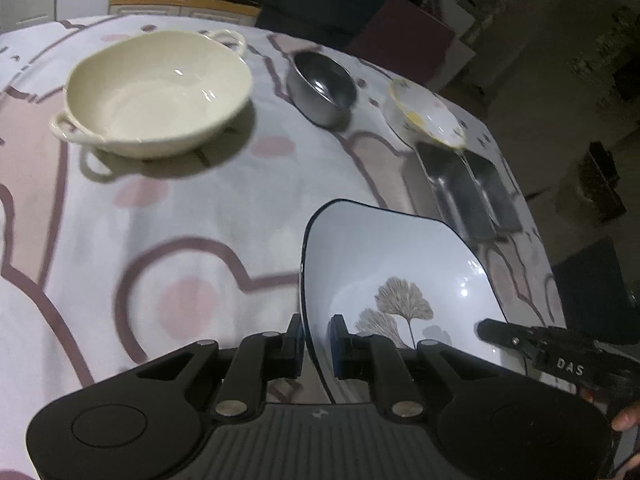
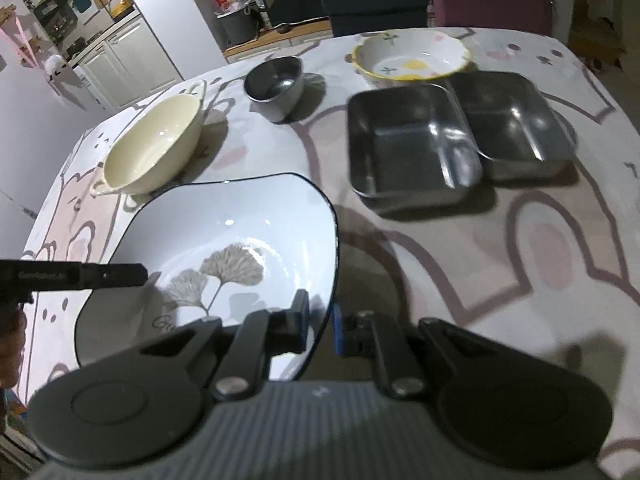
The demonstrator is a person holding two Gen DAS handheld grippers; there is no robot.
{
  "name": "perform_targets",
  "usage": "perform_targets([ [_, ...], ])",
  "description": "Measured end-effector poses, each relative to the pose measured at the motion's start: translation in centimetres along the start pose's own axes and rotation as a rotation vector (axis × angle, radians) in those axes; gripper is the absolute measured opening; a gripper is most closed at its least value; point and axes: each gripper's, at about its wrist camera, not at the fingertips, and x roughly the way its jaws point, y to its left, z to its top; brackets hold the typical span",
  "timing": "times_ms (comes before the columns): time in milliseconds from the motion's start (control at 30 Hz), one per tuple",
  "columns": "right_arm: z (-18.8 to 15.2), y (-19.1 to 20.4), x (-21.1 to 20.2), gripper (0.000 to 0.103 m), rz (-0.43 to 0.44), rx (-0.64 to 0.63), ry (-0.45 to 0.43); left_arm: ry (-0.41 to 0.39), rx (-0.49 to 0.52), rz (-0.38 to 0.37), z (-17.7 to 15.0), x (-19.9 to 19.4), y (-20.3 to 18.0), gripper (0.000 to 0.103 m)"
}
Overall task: Organize plates and bowls
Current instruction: 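Lift and carry the white plate with both grippers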
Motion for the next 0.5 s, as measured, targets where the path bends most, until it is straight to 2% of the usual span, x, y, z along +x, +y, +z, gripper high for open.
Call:
perform_targets([
  [200, -1.8, -1.0, -0.7, 0.015, -0.01, 0.015, 0.02, 0.03, 0.007, 0.006, -2.1, -0.4, 0.0, 0.014],
  [500, -3.3, 1.9, 0.8, 0.015, 0.043, -0.07, 0.08, 0.056, -0.052, 0.051, -4.5, -1.9, 4.1, 0.014],
])
